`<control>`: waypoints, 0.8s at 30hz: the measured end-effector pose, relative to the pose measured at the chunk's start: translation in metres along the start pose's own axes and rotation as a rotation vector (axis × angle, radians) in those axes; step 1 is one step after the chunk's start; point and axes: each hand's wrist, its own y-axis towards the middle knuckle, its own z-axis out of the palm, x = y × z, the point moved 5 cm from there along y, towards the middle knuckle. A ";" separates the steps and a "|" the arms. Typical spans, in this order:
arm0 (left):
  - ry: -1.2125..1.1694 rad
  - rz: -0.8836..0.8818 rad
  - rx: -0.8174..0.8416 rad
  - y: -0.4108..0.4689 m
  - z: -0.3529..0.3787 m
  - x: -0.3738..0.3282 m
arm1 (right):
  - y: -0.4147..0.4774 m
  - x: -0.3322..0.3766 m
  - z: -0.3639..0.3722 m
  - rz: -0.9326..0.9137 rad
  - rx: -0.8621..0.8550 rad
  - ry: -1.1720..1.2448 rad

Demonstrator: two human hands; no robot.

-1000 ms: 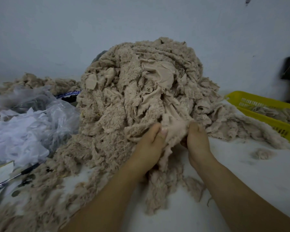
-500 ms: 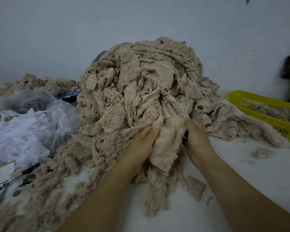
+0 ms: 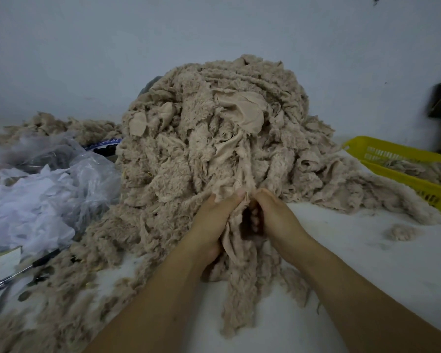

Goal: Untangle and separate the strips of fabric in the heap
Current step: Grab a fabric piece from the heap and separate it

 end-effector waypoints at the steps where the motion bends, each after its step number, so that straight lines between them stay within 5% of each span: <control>1: 0.079 0.047 0.025 -0.001 0.002 -0.002 | 0.002 -0.003 0.001 0.027 0.018 0.089; 6: 0.550 0.181 0.133 -0.008 0.014 0.001 | 0.005 -0.008 0.001 0.083 0.057 0.153; 15: 0.436 0.194 0.274 -0.017 0.025 0.003 | 0.009 -0.003 -0.036 0.210 -0.268 0.422; 19: 0.281 0.158 0.188 -0.012 0.014 -0.007 | 0.005 -0.005 -0.016 0.200 -0.097 0.427; 24: 0.542 0.106 0.263 -0.014 0.019 0.006 | -0.003 0.004 0.001 0.167 0.073 0.233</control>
